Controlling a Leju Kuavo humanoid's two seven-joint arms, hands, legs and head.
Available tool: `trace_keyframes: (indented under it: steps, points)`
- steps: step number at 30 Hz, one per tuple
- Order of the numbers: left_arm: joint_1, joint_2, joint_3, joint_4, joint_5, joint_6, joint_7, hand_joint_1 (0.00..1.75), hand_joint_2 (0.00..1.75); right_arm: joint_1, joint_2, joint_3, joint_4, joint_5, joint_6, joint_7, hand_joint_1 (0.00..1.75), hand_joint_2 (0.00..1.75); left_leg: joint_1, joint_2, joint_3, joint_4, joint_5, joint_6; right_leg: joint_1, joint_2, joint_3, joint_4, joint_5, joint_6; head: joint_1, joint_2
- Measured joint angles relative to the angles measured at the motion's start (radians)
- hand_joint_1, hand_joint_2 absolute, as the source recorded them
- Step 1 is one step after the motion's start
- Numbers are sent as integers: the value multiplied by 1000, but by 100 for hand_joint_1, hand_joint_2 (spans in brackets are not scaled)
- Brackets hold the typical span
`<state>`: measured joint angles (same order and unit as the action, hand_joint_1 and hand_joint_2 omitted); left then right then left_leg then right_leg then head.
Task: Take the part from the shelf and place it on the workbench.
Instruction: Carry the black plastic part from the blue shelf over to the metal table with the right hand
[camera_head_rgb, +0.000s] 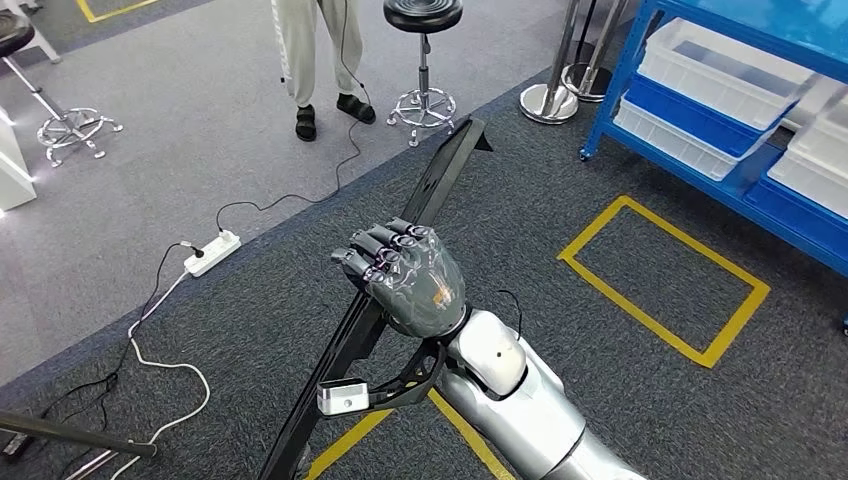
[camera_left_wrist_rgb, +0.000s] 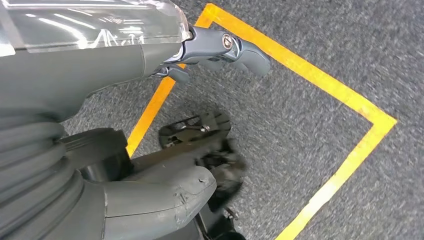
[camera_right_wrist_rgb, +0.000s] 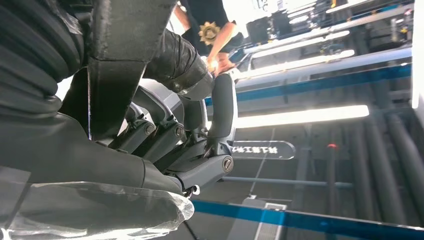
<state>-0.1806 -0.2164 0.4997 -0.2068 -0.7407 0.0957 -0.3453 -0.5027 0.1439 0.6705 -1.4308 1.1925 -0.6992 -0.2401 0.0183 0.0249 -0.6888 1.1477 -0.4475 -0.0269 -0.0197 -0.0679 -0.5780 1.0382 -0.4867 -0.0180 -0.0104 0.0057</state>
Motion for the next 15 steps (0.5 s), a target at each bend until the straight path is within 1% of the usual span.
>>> trace_keyframes:
  steps: [1,2,3,4,5,6,7,8,9,10,11,12,13,14,15]
  points:
    - [-1,0,0,0,-4,4,1,0,175,0,-1,-1,-2,0,0,1,175,175,-5,19,33,-61,21,5,3,-10,4,1,-4,4,0,0]
    - [-3,0,0,0,-8,7,4,0,175,0,-2,-1,-5,0,0,3,175,175,-9,34,53,-102,30,12,5,-18,7,0,-7,10,0,0]
    - [-3,0,0,0,-12,8,7,0,175,0,-4,-2,-8,1,0,4,175,175,-14,40,61,-119,29,18,8,-27,9,-1,-9,15,0,0]
    - [-2,0,0,0,-16,9,11,0,175,0,-6,-3,-10,2,0,6,175,175,-18,31,61,-122,28,24,11,-36,12,-2,-11,20,1,0]
    - [0,0,0,0,-20,8,14,0,175,0,-8,-3,-13,4,0,8,175,175,-15,20,62,-125,29,31,10,-42,15,-4,-13,26,1,0]
    - [2,1,0,0,-22,6,17,0,175,1,-9,-3,-17,6,0,10,175,175,-13,9,65,-130,31,37,9,-31,16,1,-20,31,1,0]
    - [2,1,0,0,-23,2,19,0,175,2,-11,-4,-22,8,0,11,175,175,-10,-1,68,-135,34,44,7,-11,8,22,-36,35,1,0]
    - [2,1,0,0,-23,-4,21,0,175,3,-14,-5,-27,8,-1,12,175,175,-8,-11,70,-140,37,51,5,16,-9,62,-61,38,1,0]
    - [1,1,0,0,-22,-12,22,0,175,5,-18,-6,-31,8,-1,12,175,175,-9,-22,70,-141,37,56,4,42,-38,120,-91,38,1,0]
    - [0,1,0,0,-19,-20,22,0,175,9,-23,-7,-33,6,-1,13,175,175,-9,-33,70,-140,38,59,5,55,-73,186,-119,38,2,0]
    - [1,1,0,0,-17,-27,22,0,175,14,-27,-8,-34,4,-1,13,175,175,-10,-47,70,-140,37,60,5,61,-103,239,-134,38,2,0]
    - [3,2,0,0,-14,-33,22,0,175,18,-31,-8,-34,1,0,13,175,175,-10,-61,70,-138,37,61,6,64,-121,263,-129,37,2,0]
    - [5,2,1,0,-12,-35,21,0,175,20,-32,-8,-35,-1,0,13,175,175,-10,-74,70,-136,36,60,6,67,-125,257,-110,36,2,0]
    - [7,3,1,0,-11,-37,21,0,175,22,-33,-7,-35,-3,0,13,175,175,-10,-85,70,-134,36,59,5,69,-117,230,-82,35,2,0]
    - [8,3,1,0,-9,-39,19,0,175,22,-34,-7,-37,-4,0,13,175,175,-10,-96,70,-131,34,58,5,75,-98,181,-47,33,2,0]
